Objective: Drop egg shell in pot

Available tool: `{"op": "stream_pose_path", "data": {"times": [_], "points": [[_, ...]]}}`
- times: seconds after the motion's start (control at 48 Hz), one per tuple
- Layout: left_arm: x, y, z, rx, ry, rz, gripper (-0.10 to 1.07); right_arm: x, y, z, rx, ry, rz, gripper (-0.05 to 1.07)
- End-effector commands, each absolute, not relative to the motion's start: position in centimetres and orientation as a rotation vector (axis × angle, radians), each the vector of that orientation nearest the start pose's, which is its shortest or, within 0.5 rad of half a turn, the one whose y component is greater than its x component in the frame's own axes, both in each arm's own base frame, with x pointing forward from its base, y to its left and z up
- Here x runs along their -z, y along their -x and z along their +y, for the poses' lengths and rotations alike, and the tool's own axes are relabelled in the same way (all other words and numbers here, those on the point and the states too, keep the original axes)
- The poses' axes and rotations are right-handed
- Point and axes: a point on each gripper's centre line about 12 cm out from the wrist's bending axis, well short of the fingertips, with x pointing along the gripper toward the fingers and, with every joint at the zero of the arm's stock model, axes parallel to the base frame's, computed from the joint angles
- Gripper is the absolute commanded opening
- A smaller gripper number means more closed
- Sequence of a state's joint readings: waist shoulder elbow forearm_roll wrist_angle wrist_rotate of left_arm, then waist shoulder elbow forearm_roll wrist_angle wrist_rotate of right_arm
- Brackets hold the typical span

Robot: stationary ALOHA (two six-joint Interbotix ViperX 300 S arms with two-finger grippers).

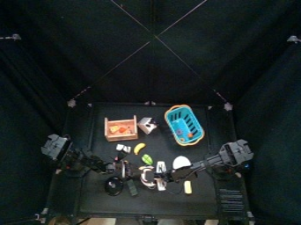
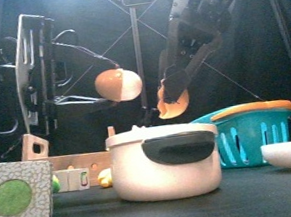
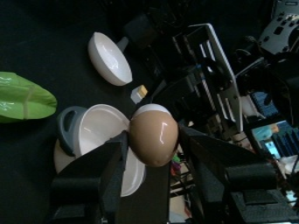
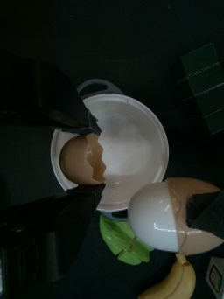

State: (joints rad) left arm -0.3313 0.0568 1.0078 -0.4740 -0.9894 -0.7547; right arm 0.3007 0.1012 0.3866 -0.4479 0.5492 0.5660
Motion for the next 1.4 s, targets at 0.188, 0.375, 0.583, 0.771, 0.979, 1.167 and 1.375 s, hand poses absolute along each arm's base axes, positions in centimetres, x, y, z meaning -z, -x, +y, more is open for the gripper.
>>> {"op": "stream_pose_path", "data": {"times": [0.188,0.375,0.583,0.771,0.979,1.167,1.375], "points": [[-15.2,-32.9,-6.4,-0.106,0.981,0.059,0.59,-18.9,-40.8,9.8,0.019,0.070,0.940,0.79],[-15.2,-32.9,-6.5,-0.104,0.981,0.062,0.59,-18.7,-40.7,9.9,0.019,0.044,0.951,0.86],[-15.2,-32.9,-6.5,-0.105,0.981,0.064,0.59,-18.5,-40.7,9.8,0.017,0.066,0.951,1.00],[-15.1,-32.9,-6.4,-0.107,0.979,0.064,0.59,-19.1,-40.3,9.2,0.044,0.097,0.962,1.00],[-15.1,-32.9,-6.5,-0.095,0.971,0.072,0.59,-21.1,-39.5,8.4,0.052,0.072,0.914,1.00],[-15.3,-33.0,-6.9,-0.053,0.944,0.080,0.59,-22.9,-37.8,7.6,0.017,-0.024,0.782,1.00],[-15.4,-33.2,-7.1,-0.012,0.914,0.086,0.59,-23.7,-34.8,6.7,-0.092,-0.203,0.549,1.00]]}}
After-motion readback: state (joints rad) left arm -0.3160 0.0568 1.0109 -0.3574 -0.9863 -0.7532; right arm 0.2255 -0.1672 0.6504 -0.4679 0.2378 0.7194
